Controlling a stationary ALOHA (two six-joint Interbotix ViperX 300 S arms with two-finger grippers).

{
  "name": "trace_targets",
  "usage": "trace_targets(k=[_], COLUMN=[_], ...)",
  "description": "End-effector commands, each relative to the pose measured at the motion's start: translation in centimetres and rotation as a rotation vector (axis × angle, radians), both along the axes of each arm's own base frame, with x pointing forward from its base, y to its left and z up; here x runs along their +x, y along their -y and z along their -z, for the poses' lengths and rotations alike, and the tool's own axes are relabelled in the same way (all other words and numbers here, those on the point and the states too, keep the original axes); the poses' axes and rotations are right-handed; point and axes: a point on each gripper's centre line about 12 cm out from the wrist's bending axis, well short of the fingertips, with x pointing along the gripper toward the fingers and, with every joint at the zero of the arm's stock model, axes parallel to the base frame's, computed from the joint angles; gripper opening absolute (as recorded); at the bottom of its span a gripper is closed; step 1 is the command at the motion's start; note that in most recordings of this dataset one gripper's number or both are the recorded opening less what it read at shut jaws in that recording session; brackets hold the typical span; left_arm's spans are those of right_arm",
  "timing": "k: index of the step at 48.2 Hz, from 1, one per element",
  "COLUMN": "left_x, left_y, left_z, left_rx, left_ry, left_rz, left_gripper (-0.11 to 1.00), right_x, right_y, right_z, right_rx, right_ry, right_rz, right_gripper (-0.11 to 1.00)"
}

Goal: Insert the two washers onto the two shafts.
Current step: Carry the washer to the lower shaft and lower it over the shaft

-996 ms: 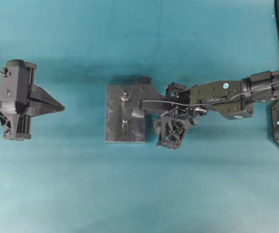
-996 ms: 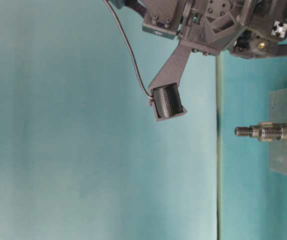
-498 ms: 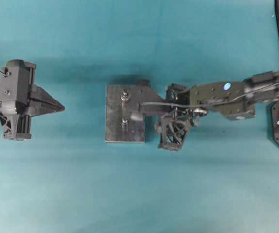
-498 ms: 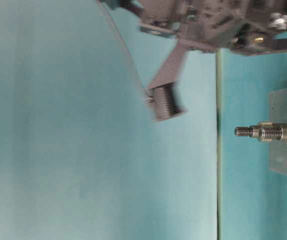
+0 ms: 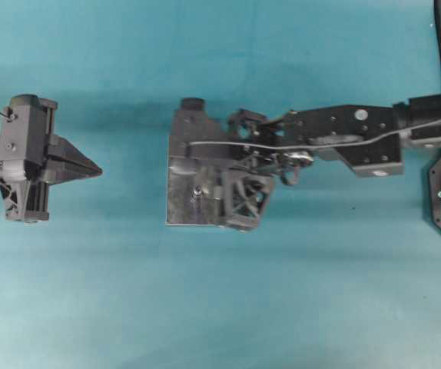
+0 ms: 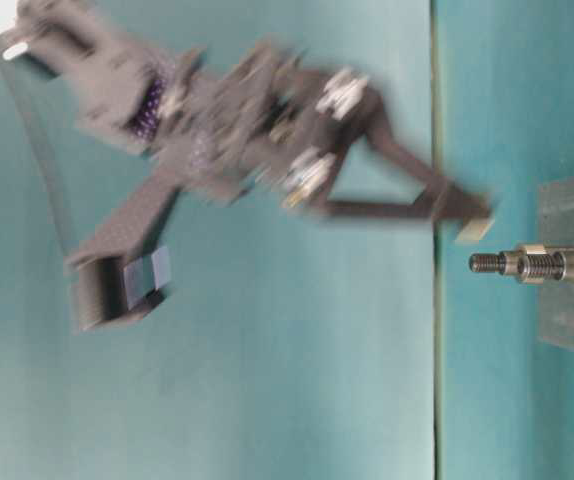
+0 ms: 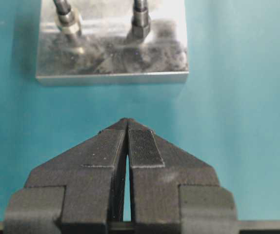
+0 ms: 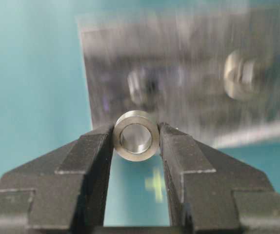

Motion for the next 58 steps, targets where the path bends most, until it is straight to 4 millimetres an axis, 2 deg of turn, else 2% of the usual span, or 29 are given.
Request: trace_targets(k=[1,46,58], left_x=[0.6,0.1,-0.1], left_y=[0.1,0.6,0.6], left_z=[-1.3,-1.4,-1.4], left_rx=[0.003,0.003,0.003], left_ry=[0.043,0.052,0.055], left_rz=[0.004,0.024,0.024], left_gripper=[0.0,0.0,0.0], right_x=[1.0,1.9,2.4], right_y=[-0.2,-0.2,-0.4], right_z=[-1.3,2.3,2.1], right_rx=[-0.007,-0.007,-0.005], right_ry=[0.043,-0.032,-0.027], right_rz=[-0.014,-0.014,-0.015], right_gripper=[0.32,0.32,0.32])
